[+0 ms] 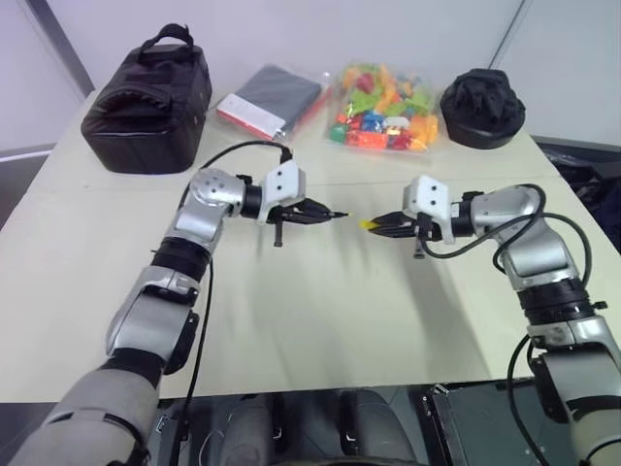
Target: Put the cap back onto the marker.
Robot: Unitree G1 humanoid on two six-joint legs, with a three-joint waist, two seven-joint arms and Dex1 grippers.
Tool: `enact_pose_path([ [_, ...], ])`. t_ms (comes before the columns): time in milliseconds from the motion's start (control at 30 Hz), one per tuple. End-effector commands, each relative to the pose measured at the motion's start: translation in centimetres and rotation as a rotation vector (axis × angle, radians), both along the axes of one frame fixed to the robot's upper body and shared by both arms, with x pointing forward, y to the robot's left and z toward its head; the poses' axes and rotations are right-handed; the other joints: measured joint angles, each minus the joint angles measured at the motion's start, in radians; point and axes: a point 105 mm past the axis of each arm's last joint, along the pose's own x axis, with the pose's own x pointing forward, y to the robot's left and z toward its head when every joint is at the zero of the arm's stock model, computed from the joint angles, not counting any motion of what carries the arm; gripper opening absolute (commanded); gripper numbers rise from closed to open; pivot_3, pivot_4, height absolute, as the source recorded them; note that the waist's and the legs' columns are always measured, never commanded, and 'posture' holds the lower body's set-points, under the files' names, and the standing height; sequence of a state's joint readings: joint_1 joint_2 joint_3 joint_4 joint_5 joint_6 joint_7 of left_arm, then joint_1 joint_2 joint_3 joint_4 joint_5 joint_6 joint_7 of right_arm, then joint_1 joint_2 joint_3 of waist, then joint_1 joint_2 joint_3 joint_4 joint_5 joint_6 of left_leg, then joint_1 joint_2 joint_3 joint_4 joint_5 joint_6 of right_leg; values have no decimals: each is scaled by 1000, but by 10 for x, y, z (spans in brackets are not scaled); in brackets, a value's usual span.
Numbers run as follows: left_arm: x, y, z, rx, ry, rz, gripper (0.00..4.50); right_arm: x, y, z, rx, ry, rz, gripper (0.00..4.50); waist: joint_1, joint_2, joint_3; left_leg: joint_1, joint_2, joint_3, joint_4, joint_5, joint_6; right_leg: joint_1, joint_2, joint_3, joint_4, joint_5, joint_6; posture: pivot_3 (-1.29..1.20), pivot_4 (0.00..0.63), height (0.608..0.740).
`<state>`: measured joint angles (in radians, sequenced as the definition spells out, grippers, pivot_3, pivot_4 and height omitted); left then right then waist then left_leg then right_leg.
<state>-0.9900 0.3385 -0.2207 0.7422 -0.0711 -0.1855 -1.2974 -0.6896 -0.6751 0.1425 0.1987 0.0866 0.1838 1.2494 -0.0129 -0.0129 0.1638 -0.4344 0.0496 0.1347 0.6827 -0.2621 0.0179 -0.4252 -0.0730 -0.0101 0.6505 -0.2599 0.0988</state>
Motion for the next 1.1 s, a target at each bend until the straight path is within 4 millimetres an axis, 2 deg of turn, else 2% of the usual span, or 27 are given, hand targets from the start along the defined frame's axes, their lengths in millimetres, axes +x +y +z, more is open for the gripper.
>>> enact_pose_path([
  [33, -2, -6, 9, -11, -42, -26, 0, -2, 8, 13, 28, -40, 23, 45, 0, 0, 0, 0, 0, 0, 0, 0, 0, 0, 0, 0, 0, 0, 0, 0, 150, 740],
  [267, -5, -8, 4, 3, -33, -44, 0, 0, 8, 16, 36, -48, 16, 45, -1, 0, 0, 0, 0, 0, 0, 0, 0, 0, 0, 0, 0, 0, 0, 0, 150, 740],
  [767, -3, -3, 6, 8, -37, -27, 0, 6, 2, 17, 37, -60, -15, 45, 0, 0, 0, 0, 0, 0, 0, 0, 0, 0, 0, 0, 0, 0, 0, 0, 150, 740],
  [1100, -5, -8, 1, 13, -31, -39, 0, 1, 9, 17, 49, -55, 9, 45, 0, 0, 0, 0, 0, 0, 0, 0, 0, 0, 0, 0, 0, 0, 0, 0, 150, 740],
])
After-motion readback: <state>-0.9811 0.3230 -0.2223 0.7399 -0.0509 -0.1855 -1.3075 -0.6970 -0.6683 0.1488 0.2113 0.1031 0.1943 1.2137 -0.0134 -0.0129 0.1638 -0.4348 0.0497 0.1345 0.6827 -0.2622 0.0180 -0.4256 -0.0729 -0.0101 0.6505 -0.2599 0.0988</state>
